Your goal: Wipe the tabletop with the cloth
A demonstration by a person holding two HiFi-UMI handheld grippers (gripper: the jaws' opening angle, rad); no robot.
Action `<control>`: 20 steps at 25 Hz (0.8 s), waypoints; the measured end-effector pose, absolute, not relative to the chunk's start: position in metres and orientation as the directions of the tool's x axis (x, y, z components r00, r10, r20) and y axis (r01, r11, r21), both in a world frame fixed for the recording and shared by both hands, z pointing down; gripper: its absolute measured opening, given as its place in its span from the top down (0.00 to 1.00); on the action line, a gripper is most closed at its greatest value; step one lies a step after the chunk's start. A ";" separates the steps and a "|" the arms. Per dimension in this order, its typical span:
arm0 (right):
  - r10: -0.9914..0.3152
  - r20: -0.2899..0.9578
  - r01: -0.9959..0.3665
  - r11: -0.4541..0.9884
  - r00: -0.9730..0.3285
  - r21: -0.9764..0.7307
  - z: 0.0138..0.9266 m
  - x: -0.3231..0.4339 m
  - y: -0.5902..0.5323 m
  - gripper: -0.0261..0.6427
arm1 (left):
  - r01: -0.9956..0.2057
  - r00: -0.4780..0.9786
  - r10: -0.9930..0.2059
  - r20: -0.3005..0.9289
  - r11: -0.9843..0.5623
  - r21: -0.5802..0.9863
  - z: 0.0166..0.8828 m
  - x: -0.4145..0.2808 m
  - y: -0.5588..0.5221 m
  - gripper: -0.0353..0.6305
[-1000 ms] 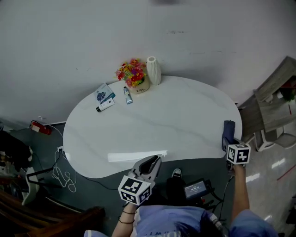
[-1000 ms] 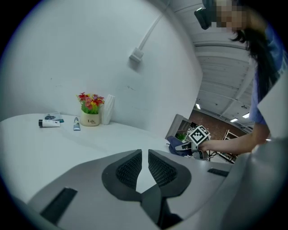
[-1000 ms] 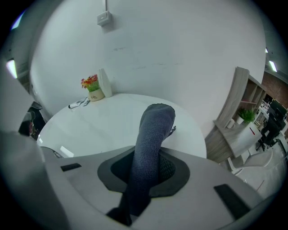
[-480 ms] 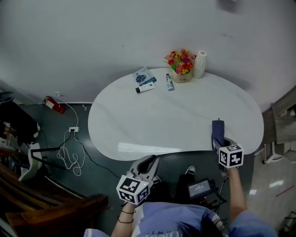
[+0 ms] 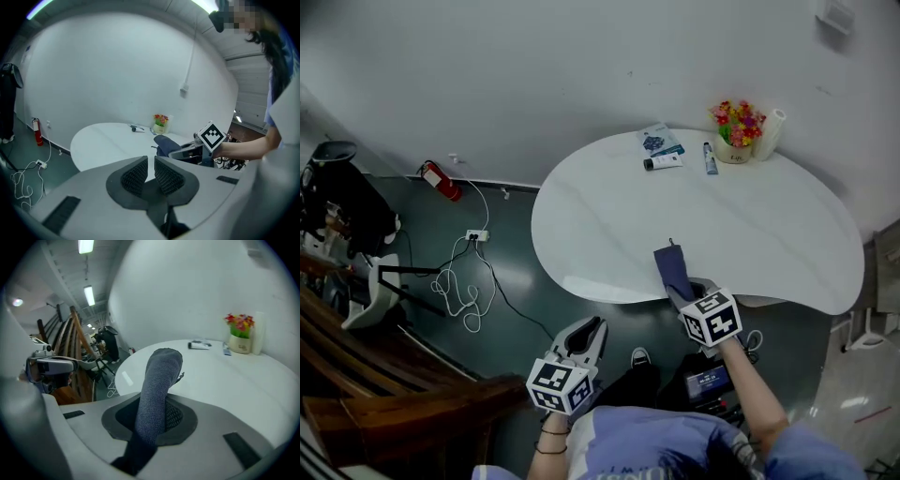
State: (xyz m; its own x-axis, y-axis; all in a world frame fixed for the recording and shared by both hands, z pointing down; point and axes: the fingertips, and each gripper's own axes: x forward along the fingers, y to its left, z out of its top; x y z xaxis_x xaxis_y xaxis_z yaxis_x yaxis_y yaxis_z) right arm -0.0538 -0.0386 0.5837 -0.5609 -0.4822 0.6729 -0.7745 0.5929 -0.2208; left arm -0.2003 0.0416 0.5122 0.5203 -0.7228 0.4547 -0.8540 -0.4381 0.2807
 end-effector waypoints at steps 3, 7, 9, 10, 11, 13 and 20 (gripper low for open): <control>-0.415 0.658 -0.700 0.671 -0.628 -0.244 0.586 -0.128 -0.027 0.86 | -0.876 0.481 -0.748 0.457 -0.390 0.285 0.515 -0.232 0.052 0.88; -0.324 0.646 -0.606 0.747 -0.691 -0.273 0.597 -0.209 -0.011 0.86 | -0.892 0.448 -0.768 0.458 -0.348 0.288 0.516 -0.259 0.065 0.89; -0.276 0.664 -0.567 0.779 -0.695 -0.269 0.609 -0.234 -0.001 0.86 | -0.897 0.436 -0.772 0.462 -0.333 0.290 0.517 -0.267 0.074 0.88; -0.257 0.679 -0.554 0.791 -0.687 -0.261 0.617 -0.241 0.002 0.86 | -0.899 0.431 -0.773 0.464 -0.326 0.292 0.517 -0.270 0.078 0.88; -0.243 0.696 -0.546 0.799 -0.676 -0.252 0.626 -0.245 0.004 0.86 | -0.901 0.427 -0.773 0.468 -0.319 0.294 0.518 -0.273 0.082 0.88; -0.231 0.720 -0.548 0.801 -0.655 -0.241 0.639 -0.245 0.004 0.86 | -0.903 0.422 -0.771 0.478 -0.312 0.296 0.521 -0.278 0.088 0.89; -0.277 0.771 -0.654 0.721 -0.574 -0.228 0.662 -0.184 -0.012 0.86 | -0.894 0.444 -0.748 0.493 -0.331 0.303 0.529 -0.274 0.089 0.88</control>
